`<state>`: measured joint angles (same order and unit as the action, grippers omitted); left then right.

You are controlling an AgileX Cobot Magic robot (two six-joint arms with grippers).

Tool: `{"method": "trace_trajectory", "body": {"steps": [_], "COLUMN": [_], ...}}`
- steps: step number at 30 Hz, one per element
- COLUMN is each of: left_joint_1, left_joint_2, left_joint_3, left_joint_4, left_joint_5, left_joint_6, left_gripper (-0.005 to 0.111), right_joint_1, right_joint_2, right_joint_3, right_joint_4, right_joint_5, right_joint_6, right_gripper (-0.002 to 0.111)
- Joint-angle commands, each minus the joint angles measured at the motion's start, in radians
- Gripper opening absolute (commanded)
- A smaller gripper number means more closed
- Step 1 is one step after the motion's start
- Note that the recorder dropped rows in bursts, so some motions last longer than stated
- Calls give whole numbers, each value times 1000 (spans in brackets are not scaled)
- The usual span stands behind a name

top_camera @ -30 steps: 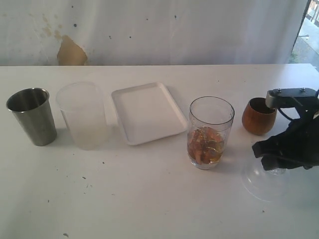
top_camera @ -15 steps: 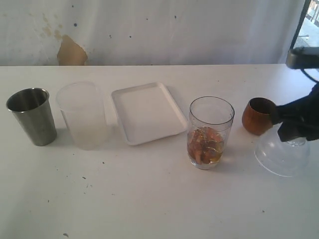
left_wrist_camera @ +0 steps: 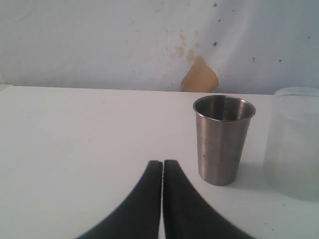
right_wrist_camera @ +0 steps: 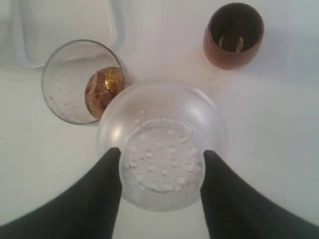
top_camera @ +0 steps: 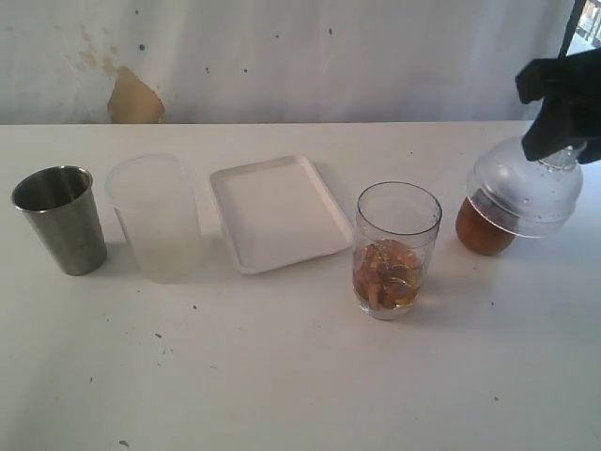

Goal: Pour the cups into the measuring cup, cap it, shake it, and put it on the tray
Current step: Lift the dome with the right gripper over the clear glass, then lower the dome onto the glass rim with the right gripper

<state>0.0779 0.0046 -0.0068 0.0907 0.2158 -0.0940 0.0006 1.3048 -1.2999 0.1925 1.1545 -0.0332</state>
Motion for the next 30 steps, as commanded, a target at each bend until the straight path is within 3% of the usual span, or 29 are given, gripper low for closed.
{"method": "trace_trajectory", "body": {"steps": [1, 10, 30], "left_joint_1": [-7, -7, -7], "left_joint_2": [-5, -5, -5], "left_joint_3": [7, 7, 7], "left_joint_4": [-2, -2, -2], "left_joint_5": [-12, -12, -12], "left_joint_6": [-3, -3, -3], "left_gripper": [1, 1, 1], "right_joint_1": [94, 258, 318], "right_joint_2": [45, 214, 374], "right_joint_3": [-73, -228, -295], "right_joint_4": [-29, -164, -221], "right_joint_5": [41, 67, 67], "right_joint_6": [44, 135, 173], "right_gripper": [0, 0, 0]}}
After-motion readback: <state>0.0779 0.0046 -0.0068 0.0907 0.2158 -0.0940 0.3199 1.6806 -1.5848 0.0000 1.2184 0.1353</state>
